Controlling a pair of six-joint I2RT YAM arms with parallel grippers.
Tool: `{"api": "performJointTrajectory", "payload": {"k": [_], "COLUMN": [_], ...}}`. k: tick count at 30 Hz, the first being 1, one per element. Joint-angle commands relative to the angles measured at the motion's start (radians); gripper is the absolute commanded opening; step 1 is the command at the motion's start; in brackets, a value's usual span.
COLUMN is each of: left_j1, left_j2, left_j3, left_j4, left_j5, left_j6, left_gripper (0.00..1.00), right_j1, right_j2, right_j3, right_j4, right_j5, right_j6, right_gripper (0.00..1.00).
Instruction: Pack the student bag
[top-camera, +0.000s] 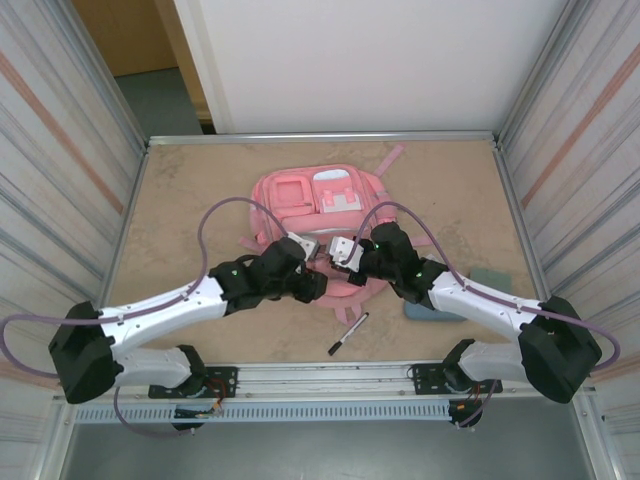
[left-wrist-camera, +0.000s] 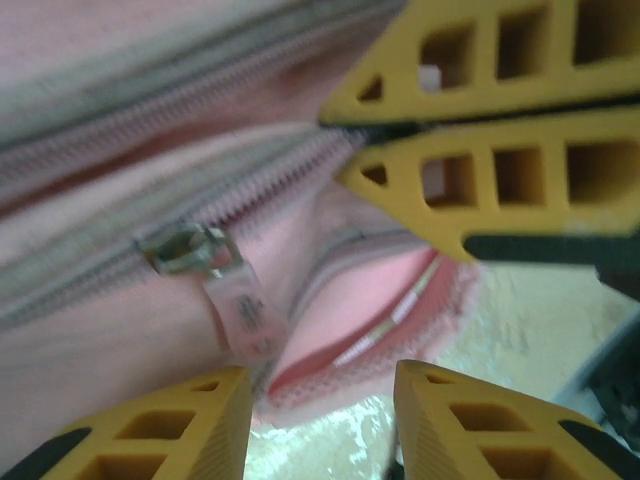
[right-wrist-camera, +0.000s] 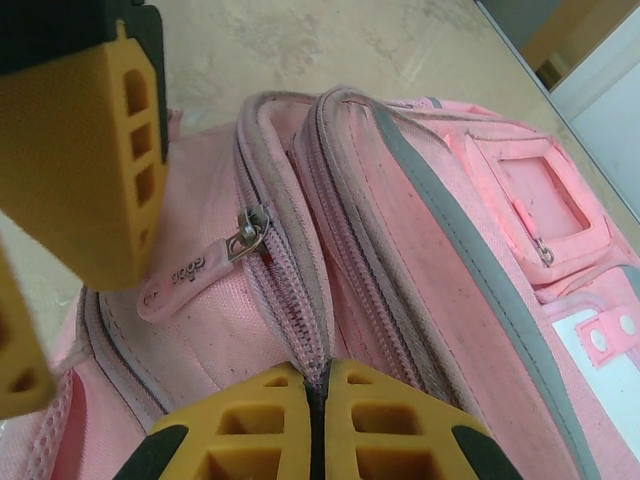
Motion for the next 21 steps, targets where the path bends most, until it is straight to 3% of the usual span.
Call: {"api": "performJointTrajectory", "payload": {"k": [1, 6, 10, 14, 17, 21], "left_j1": [-0.001, -0.001, 0.0, 0.003, 0.012, 0.016], "left_j2": [0.032, 0.053, 0.053, 0.056, 0.055, 0.051], "left_j3": [0.054, 0.08, 0.088, 0.076, 0.086, 0.079], "left_j4": [-0.079, -0.094, -0.065, -0.027, -0.03, -0.015], "left_j5": [-0.222, -0.284, -0.266, -0.214, -0.166, -0.136], "left_j6": [-0.07, -0.086, -0.064, -0.035, -0.029, -0.029], "left_gripper": [0.42, 0.38, 0.18, 0.15, 0.17, 0.41], "right_j1": [-0.001, 0.002, 0.004, 0.003, 0.003, 0.001], "right_j2": [-0.022, -0.037, -0.043, -0.041, -0.036, -0.031], "right_j3": [-0.002, -0.007, -0.016, -0.018, -0.02, -0.018], "right_j4": [0.104, 0.104, 0.111, 0.117, 0.123, 0.123], "right_j5": [-0.044, -0.055, -0.052, -0.06, -0.063, -0.074], "right_j6": [0.047, 0.052, 0.059, 0.066, 0.071, 0.079], "right_gripper": [0.0, 0.0, 0.0, 0.0, 0.0, 0.0]}}
